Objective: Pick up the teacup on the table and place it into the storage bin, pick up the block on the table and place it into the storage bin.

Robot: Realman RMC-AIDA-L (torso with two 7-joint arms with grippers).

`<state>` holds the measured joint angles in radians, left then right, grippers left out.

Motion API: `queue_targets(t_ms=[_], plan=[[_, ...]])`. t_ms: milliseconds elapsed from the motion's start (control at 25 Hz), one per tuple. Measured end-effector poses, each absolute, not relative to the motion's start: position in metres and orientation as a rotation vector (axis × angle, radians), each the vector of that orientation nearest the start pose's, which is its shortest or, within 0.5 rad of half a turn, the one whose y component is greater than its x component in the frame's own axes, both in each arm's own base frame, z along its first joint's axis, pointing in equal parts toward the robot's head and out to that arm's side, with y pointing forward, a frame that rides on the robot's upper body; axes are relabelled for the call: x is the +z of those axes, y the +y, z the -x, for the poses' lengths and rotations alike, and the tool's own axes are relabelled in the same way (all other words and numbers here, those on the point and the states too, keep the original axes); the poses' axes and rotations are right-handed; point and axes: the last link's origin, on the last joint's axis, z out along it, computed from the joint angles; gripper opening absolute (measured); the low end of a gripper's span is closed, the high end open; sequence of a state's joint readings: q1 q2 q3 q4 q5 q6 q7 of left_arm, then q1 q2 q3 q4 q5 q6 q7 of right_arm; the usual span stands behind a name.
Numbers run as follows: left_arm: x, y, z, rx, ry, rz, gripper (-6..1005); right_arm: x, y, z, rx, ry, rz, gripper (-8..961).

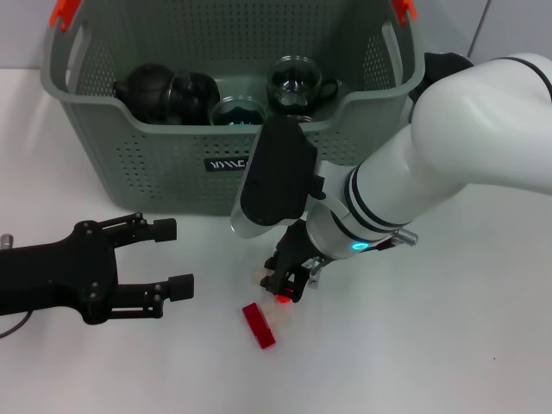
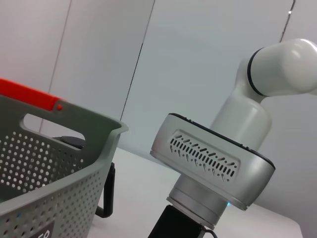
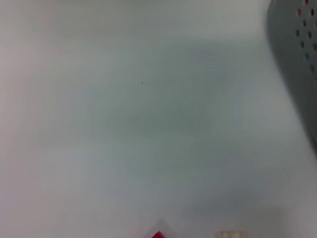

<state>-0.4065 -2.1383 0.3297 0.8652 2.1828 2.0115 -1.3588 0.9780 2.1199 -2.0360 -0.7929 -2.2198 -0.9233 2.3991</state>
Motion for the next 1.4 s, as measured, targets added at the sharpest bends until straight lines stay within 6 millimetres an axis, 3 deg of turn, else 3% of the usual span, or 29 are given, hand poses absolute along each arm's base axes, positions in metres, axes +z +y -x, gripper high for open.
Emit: queue_targets(t_ms=[960,1400], plan=[[0.046,0.255,0.282,-0.917,-0.637,2.74,888,-0.153,0.353,-0.103,-0.438,0.159,2.902,208],[0.047,0.252,0.282,-0.925,-0.635,2.744,888,-0.114,0.352,-0.078,-0.317,0.152,2.847,207]])
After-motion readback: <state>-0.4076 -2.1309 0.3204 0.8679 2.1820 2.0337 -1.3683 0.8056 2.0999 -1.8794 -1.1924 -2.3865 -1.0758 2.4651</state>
